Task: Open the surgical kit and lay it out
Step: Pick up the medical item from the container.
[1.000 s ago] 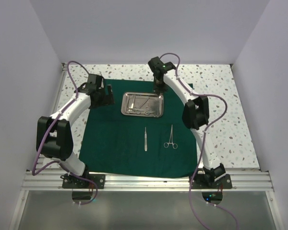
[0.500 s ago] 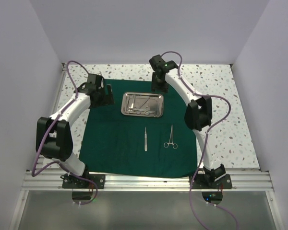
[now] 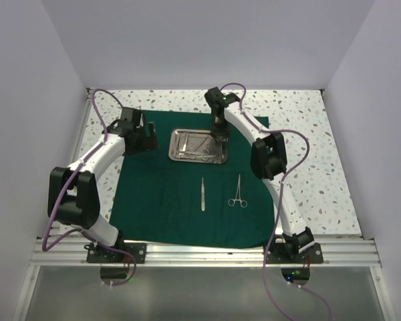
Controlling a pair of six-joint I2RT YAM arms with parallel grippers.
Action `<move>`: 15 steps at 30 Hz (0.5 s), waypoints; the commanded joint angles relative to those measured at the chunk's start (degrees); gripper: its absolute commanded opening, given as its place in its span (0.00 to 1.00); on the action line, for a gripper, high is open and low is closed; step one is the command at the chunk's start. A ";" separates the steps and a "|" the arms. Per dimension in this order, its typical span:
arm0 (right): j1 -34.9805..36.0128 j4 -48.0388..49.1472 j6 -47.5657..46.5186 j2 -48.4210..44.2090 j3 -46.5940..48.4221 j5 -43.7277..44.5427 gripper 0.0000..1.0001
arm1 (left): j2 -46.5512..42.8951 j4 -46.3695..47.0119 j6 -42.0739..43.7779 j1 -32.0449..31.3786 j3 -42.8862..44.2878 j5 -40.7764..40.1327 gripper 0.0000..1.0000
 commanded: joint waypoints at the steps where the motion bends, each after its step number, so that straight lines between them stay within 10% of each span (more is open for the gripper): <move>1: 0.03 -0.65 -1.04 1.91 3.42 0.38 0.35 | -2.34 2.75 -0.65 0.33 -0.61 -0.67 0.96; 15: 0.82 -8.73 -2.45 10.08 5.79 4.42 0.18 | -1.73 3.63 -0.12 1.82 -1.93 -2.08 0.96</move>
